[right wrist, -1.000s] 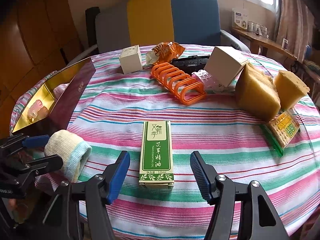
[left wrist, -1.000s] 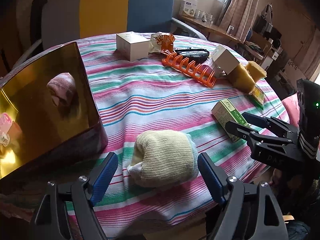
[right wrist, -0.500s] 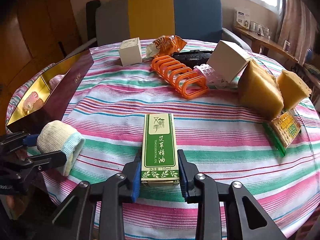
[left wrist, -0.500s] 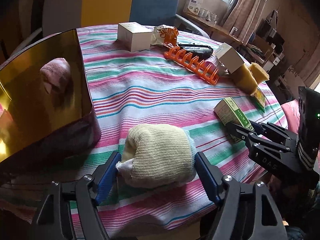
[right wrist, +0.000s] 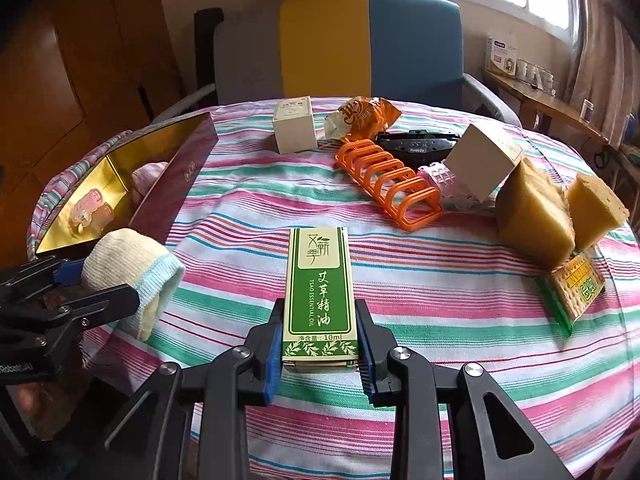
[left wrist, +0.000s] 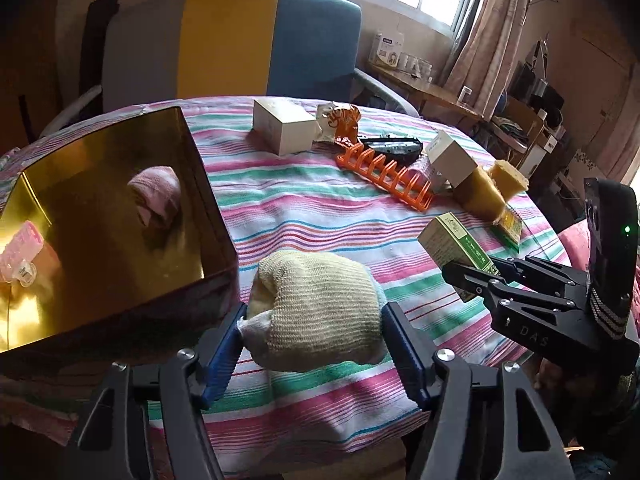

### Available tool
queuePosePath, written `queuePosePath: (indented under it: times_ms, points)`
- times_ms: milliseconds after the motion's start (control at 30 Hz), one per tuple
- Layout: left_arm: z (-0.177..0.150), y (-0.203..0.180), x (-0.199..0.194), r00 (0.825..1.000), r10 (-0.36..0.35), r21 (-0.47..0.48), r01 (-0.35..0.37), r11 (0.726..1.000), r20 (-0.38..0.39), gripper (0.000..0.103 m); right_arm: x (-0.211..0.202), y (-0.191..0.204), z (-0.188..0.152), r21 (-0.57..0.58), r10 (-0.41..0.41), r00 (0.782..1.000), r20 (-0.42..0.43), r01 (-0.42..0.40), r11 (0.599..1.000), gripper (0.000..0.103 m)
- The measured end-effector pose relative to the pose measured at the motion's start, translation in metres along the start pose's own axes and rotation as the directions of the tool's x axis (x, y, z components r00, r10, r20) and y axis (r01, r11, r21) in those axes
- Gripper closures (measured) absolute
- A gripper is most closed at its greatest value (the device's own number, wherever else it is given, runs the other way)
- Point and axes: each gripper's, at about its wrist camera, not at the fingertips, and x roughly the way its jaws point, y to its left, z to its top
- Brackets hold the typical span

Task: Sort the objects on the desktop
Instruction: 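Carry the cream sock over the gold tray with the left gripper while the right carries the box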

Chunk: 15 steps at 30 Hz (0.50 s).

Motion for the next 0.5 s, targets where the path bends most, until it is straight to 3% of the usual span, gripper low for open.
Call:
queuePosePath:
  times_ms: [200,500]
  points:
    - [0.006,0.032,-0.035,0.995,0.056,-0.075,-0.049,0.996,0.083,0.034,-0.004,0.032,0.022,-0.076,0.053,0.998,0.024,-0.051,0.996,0.072]
    - [0.015,0.115,-0.05,0.969,0.223,-0.222,-0.196,0.955,0.104,0.034,0.01,0.118,0.074,-0.22,0.223,0.974,0.036,-0.21,0.953,0.072]
